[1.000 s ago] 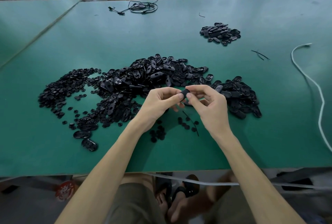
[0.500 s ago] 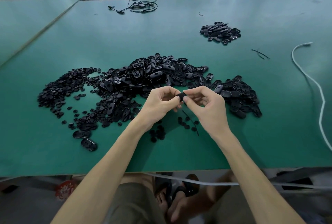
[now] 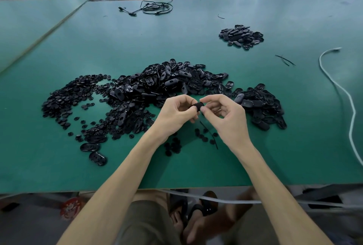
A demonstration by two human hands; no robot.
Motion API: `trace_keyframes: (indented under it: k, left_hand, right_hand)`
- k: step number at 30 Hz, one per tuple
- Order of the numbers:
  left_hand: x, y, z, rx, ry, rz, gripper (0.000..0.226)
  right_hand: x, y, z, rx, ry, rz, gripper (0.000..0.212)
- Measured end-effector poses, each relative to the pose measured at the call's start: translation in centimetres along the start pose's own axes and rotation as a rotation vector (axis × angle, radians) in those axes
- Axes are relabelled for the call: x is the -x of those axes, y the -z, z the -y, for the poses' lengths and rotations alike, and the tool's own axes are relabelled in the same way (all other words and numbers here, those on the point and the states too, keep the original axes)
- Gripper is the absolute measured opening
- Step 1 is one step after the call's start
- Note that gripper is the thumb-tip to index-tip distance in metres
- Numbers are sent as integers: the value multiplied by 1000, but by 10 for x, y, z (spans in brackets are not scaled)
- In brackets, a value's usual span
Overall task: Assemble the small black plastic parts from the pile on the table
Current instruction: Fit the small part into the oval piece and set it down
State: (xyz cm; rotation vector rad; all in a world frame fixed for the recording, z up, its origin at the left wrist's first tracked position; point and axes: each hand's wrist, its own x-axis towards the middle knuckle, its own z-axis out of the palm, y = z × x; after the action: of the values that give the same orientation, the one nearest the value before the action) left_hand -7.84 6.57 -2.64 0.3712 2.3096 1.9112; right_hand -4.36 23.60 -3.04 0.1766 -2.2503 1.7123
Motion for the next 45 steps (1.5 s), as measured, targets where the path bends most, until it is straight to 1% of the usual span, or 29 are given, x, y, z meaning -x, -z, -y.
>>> trace_keyframes:
  k: [7, 11, 17, 21, 26, 28, 30, 34, 36, 37, 41, 45]
  left_hand:
    - [2, 2, -1, 83, -27, 24, 9]
    - [2, 3, -1, 80, -28, 33, 13]
    - [1, 4, -1, 50, -15, 31, 13]
    - [0, 3, 1, 36, -10, 26, 12]
    - [-2, 2, 3, 76, -27, 10, 14]
    - [-2, 1, 4, 96, -40, -4, 18]
    - [-2, 1, 3, 120, -66, -60, 22]
    - [-3, 10, 3, 55, -166, -289, 30]
    - [-3, 12, 3, -30, -185, -349, 33]
    - [-3, 12, 3, -121, -189, -351, 35]
    - [-4, 5, 10, -541, -149, -224, 35]
    - [-6, 2, 17, -878, -136, -117, 46]
  right_hand:
    - [0, 3, -1, -42, 24, -26, 25]
    - [0, 2, 0, 5, 71, -33, 28]
    - [0, 3, 2, 53, 76, -17, 22]
    - [1, 2, 2, 69, 76, -7, 22]
    - [-1, 1, 2, 84, 91, -31, 23]
    - [-1, 1, 2, 92, 95, -72, 22]
    - [-1, 1, 0, 103, 80, -154, 20]
    - [-4, 6, -4, 46, -56, -410, 25]
    - [-6, 8, -6, 26, -137, -514, 34]
    - [-7, 9, -8, 19, -167, -541, 39]
    - [-10, 13, -11, 22, -247, -616, 55]
    - [-11, 17, -11, -10, -296, -641, 57]
